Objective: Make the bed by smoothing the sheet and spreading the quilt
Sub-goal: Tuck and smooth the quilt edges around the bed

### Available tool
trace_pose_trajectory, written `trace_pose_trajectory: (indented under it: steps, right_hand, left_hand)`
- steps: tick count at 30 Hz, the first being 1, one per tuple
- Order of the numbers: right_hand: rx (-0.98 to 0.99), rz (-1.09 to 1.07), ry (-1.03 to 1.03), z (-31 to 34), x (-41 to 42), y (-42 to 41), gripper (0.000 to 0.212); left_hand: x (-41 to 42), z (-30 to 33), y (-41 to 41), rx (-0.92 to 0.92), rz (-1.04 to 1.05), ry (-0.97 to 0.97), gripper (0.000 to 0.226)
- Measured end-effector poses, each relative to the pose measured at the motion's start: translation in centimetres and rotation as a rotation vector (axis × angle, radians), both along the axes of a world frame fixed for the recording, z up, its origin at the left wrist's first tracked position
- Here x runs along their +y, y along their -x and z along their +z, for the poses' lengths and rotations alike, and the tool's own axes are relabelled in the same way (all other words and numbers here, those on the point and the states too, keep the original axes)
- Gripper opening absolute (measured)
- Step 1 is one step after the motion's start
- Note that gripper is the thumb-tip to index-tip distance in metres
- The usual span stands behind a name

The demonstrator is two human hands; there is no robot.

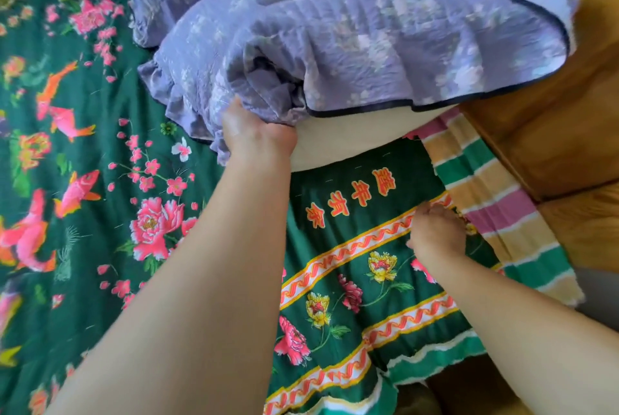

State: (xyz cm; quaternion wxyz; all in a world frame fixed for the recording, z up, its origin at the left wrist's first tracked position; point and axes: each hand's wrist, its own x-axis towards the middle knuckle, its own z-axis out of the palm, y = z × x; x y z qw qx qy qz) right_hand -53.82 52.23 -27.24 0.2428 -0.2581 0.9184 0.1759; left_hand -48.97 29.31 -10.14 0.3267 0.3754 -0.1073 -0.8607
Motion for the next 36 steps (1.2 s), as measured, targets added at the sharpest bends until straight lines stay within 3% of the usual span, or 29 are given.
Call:
trace_pose_trajectory:
  steps: [2, 4, 9, 14, 17, 23, 27, 31, 33, 36]
  right_hand:
    - [0.042, 0.017, 0.043, -0.3, -0.1, 0.4, 0.031]
    - [-0.033, -0.053, 0.080, -0.3, -0.2, 0.8, 0.025]
    - [-0.127, 0.016, 0.150, 0.5, 0.1, 1.1, 0.035]
    - [0.026, 0.306, 0.109, 4.9, 1.2, 2.8, 0.056]
    - [0.174, 0.398, 0.075, 8.2, 2.1, 5.3, 0.045]
    - [0.170, 0.192, 0.099, 8.7, 2.7, 6.2, 0.028]
    - [-0.091, 0.121, 0.085, 8.0, 3.2, 5.6, 0.040]
    - [-0.043, 0.017, 0.131, 9.1, 3.6, 5.1, 0.025]
    - [-0.127, -0.206, 0.230, 9.0, 4.2, 4.9, 0.025]
    - [-0.290, -0.273, 0.143, 9.0, 4.5, 4.7, 0.022]
  left_hand:
    - [0.0, 0.1, 0.1, -0.011, -0.016, 0.019, 0.046]
    - [0.0, 0.2, 0.1, -0.013, 0.030, -0.013, 0.044]
    - [0.6, 0.4, -0.7, -0.106, -0.006, 0.038, 0.045]
    - [0.9, 2.0, -1.7, -0.140, -0.039, 0.012, 0.042]
    - [0.9, 3.4, -1.9, -0.099, -0.019, 0.013, 0.043]
    - [0.6, 3.5, -3.7, -0.139, -0.143, 0.087, 0.034]
    - [2.0, 0.0, -5.6, -0.200, -0.277, -0.062, 0.032]
    - [5.2, -4.1, -7.7, -0.403, -0.291, -0.100, 0.032]
    - [6.4, -5.7, -8.9, -0.449, -0.313, -0.141, 0.041]
    - [7.6, -7.1, -10.5, -0.568, -0.335, -0.153, 0.043]
